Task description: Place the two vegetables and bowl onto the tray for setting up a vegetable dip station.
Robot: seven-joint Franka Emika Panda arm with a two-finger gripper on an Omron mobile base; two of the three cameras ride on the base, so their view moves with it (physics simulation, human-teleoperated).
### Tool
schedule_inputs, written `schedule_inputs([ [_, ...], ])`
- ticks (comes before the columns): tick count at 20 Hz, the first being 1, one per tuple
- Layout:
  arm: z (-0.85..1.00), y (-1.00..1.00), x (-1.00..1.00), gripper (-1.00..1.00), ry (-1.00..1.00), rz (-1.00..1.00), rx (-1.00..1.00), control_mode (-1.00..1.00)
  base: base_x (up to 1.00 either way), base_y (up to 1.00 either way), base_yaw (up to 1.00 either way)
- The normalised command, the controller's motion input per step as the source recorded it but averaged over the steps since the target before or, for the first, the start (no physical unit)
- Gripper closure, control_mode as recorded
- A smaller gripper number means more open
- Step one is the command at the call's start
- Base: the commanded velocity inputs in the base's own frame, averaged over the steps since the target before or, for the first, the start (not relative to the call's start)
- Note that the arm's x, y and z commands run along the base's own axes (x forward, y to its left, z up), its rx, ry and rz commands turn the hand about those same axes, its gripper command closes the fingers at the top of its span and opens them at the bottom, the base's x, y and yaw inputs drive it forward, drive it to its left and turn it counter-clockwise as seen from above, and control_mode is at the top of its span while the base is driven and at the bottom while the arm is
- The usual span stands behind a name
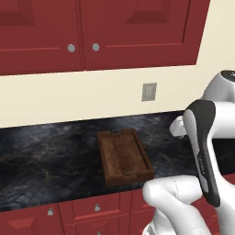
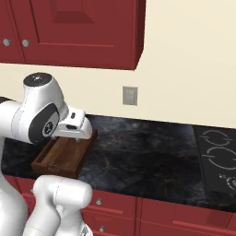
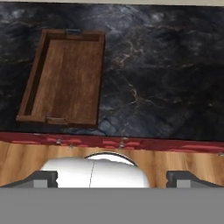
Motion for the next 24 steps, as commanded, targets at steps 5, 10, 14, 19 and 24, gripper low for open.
schedule_inputs([
  [5,0.0,0.0,-0.03,-1.0,0.0,-0.02,0.0,1.0,-0.09,-0.22,-0.01],
  [10,0.0,0.0,0.0,-1.0,0.0,0.0,0.0,1.0,-0.32,-0.93,-0.29],
  [14,0.0,0.0,0.0,-1.0,0.0,0.0,0.0,1.0,-0.1,-0.52,-0.68],
  [19,0.0,0.0,0.0,-1.0,0.0,0.0,0.0,1.0,-0.01,-0.38,-0.76],
  [24,0.0,0.0,0.0,-1.0,0.0,0.0,0.0,1.0,0.0,-0.67,-0.64],
])
